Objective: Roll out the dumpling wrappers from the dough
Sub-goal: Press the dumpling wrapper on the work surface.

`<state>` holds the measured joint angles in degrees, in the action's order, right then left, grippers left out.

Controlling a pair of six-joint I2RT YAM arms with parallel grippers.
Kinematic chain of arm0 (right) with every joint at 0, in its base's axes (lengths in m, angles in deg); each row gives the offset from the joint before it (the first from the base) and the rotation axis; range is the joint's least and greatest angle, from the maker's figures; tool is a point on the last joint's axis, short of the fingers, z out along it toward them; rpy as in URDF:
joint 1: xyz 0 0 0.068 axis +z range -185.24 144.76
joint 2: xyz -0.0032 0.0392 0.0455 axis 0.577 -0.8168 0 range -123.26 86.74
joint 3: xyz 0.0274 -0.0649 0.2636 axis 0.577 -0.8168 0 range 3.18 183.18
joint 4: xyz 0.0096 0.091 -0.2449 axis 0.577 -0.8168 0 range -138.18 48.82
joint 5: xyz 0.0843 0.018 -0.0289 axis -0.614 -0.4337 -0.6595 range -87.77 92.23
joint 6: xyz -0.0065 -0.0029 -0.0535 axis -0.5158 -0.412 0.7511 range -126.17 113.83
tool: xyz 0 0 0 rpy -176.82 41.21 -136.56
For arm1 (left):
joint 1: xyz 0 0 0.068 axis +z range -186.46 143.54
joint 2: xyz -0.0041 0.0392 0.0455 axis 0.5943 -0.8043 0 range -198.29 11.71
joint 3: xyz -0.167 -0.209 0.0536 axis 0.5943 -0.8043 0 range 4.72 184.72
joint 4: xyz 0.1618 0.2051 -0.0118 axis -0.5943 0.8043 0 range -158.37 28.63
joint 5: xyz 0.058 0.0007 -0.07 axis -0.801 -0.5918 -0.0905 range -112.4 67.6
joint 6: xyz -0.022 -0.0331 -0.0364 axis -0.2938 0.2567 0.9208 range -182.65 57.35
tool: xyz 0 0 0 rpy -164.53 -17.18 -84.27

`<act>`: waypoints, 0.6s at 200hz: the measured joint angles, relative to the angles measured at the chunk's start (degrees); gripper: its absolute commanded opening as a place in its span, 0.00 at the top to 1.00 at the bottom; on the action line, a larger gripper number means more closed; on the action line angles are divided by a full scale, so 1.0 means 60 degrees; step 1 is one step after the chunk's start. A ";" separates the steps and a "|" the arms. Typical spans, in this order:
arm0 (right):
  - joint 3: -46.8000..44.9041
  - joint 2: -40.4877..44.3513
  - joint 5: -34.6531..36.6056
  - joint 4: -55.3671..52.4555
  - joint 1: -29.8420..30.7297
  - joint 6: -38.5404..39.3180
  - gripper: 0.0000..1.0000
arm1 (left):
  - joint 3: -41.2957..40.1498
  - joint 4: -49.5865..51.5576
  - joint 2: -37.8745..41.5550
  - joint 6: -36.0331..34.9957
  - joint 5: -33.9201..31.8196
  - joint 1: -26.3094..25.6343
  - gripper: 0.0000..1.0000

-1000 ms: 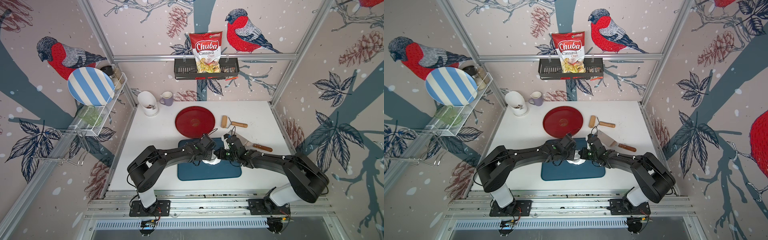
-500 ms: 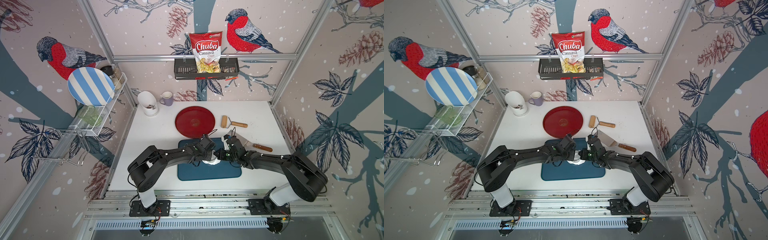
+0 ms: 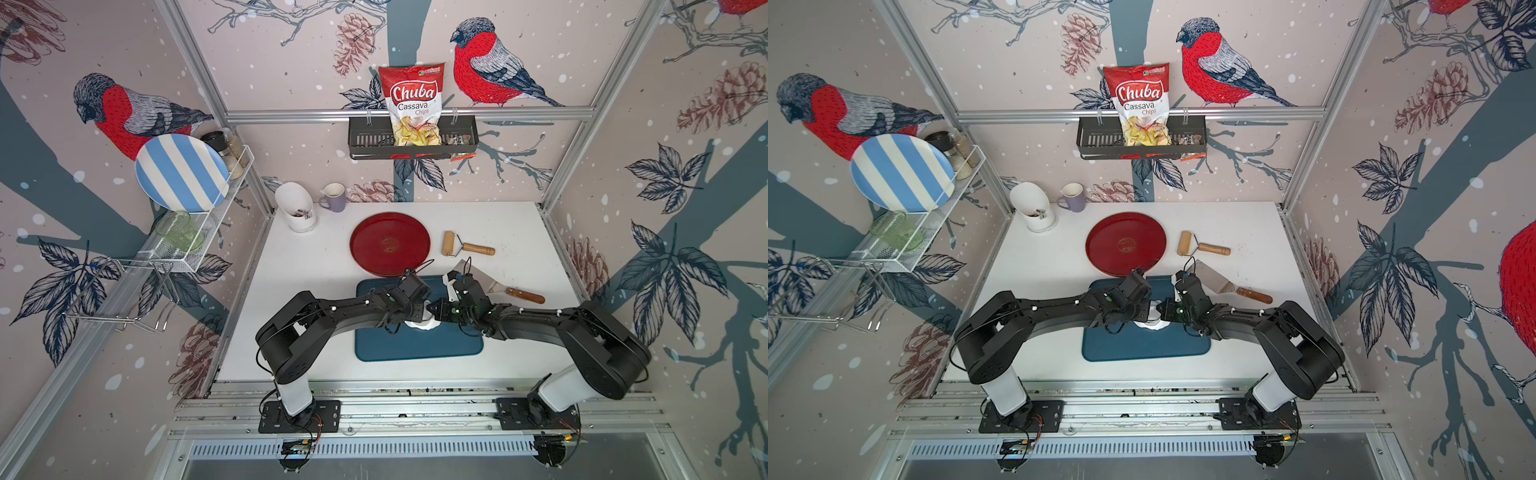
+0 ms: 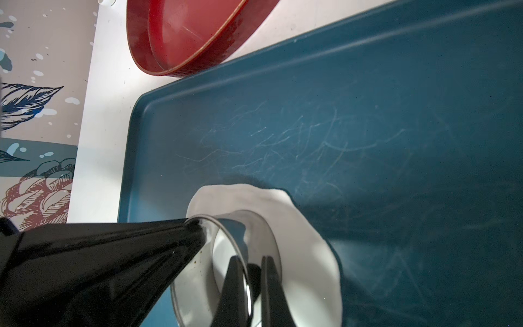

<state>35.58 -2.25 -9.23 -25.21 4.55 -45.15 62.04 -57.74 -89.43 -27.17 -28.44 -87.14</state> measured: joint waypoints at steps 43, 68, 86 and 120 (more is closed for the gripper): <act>0.0222 -0.0164 -0.0361 -0.0317 -0.0233 0.0244 1.00 | 0.0033 0.0069 -0.0007 -0.0036 0.0025 0.0000 1.00; 0.0441 -0.0295 -0.0827 -0.0608 -0.0466 0.0539 1.00 | 0.0000 0.0051 0.0047 -0.0007 0.0051 0.0000 1.00; 0.0663 -0.0408 -0.1107 -0.0889 -0.0586 0.0798 1.00 | -0.0117 -0.0058 0.0142 0.0051 0.0080 0.0000 1.00; 0.1016 -0.0616 -0.1373 -0.1290 -0.0637 0.1122 1.00 | -0.0226 -0.0117 0.0211 0.0113 0.0044 0.0000 1.00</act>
<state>41.68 -5.95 -17.47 -32.95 0.73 -38.42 60.68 -58.44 -88.16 -26.49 -28.18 -87.14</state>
